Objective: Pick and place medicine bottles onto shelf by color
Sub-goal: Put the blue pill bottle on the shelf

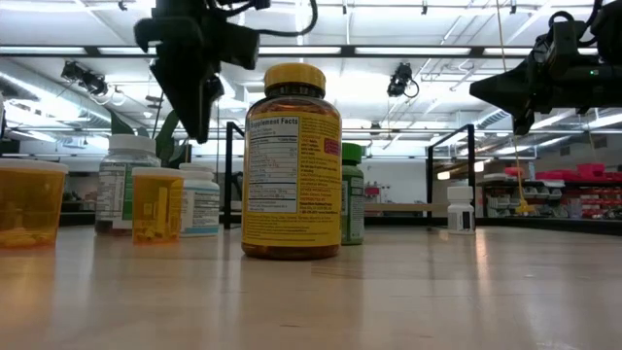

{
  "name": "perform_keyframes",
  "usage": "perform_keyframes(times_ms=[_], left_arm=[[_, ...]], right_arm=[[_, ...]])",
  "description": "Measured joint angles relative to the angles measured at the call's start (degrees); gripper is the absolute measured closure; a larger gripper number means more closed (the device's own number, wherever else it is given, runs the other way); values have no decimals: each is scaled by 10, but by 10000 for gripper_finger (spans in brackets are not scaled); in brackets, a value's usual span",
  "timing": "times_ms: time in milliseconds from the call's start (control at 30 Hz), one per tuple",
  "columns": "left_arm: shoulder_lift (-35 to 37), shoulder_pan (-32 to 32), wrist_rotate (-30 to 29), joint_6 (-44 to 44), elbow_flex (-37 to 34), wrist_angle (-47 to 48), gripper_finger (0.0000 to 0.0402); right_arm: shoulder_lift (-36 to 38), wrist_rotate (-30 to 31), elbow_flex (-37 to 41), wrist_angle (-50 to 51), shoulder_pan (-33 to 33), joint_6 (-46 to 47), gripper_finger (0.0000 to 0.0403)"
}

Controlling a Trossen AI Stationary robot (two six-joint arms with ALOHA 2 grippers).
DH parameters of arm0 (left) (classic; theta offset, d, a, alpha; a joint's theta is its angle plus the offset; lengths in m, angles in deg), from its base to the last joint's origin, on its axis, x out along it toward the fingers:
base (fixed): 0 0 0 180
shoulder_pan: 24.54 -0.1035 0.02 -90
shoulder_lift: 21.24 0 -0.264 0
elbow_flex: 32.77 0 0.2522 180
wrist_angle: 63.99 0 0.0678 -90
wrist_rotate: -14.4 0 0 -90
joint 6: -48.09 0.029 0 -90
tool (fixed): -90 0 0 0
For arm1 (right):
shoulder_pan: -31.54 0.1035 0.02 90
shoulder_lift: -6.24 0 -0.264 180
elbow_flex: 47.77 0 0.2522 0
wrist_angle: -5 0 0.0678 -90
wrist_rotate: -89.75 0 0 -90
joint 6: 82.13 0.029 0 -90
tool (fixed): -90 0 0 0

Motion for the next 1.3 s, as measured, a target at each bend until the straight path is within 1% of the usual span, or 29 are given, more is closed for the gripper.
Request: perform_keyframes(times_ms=[200,300,367,500,667,733,900,1067,1167,1300], left_arm=[[0,-5,-3,-1,-4,-1,95],[0,-13,-3,-6,-4,-3,66],[-2,-20,-1,-9,-7,-11,56],[-13,-35,18,-7,-35,-38,53],[-15,-49,58,0,-77,-98,55],[-15,-52,66,-2,-88,-104,55],[-21,-54,69,-13,-108,-117,55],[-37,-54,70,-35,-109,-134,56],[-52,-54,68,-41,-109,-127,57],[-75,-54,67,-42,-109,-122,70]], right_arm=[[0,0,0,0,0,0,361],[0,0,0,0,0,0,361],[0,0,0,0,0,0,361],[0,0,0,0,0,0,361],[0,0,0,-1,0,0,361],[0,0,0,0,0,0,361],[0,0,0,0,0,0,361],[0,0,0,0,0,0,361],[0,0,0,-3,0,0,361],[-2,0,0,-9,0,0,361]])
